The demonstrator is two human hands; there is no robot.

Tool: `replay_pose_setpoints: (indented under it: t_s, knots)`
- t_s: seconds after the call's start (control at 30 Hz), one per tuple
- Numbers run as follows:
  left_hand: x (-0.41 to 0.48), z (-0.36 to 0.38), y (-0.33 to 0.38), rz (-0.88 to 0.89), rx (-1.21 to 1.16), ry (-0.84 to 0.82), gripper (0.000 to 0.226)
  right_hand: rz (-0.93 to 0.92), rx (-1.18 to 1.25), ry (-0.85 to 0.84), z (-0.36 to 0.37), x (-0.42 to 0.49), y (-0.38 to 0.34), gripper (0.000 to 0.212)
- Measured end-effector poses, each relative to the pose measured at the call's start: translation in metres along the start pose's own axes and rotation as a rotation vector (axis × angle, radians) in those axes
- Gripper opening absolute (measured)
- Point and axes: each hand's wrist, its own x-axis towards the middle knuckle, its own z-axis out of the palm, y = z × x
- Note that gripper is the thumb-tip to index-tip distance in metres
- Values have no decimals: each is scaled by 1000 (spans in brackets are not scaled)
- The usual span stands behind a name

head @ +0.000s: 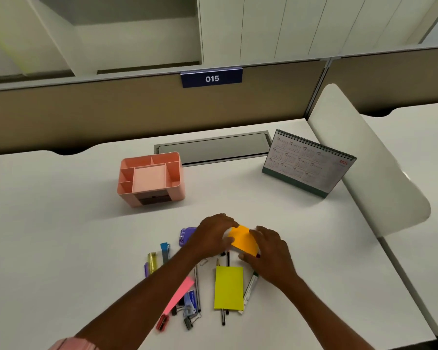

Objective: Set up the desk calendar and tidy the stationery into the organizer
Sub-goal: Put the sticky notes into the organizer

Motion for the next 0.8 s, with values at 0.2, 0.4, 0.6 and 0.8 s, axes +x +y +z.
replay_pose_setpoints:
  t_s: [0.2,0.4,0.6,0.8]
  knots:
    - [-16,-1,11,13,158,-71,58,-57,-101,-37,7,-5,-12,62]
    - [-20,1,19,-8,207,-61,47,-116,-139,-40,-2,-5,-14,41]
    - [-14,1,26,-4,306,-9,31,-105,-94,-24,-30,0,-26,21]
    - [-10,-13,20,-53,-78,254,21,-36,168,135,-57,21,-29,26]
